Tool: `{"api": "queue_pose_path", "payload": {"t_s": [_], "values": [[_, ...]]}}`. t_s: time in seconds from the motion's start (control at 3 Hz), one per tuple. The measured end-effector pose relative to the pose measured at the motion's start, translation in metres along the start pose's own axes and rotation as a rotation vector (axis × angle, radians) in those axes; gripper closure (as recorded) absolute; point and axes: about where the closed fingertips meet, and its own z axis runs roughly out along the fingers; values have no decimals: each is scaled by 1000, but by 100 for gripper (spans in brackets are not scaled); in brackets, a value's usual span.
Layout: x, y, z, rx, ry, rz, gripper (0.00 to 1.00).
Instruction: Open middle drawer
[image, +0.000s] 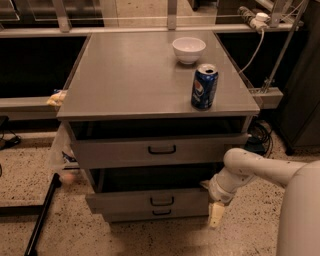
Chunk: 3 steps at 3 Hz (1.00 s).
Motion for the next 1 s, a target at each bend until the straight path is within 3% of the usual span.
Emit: {"api": "queue_pose_path", "payload": {"t_s": [0.67,1.0], "values": [[4,49,-7,-123,10,68,0],[4,49,-8,-124,10,68,0]]}}
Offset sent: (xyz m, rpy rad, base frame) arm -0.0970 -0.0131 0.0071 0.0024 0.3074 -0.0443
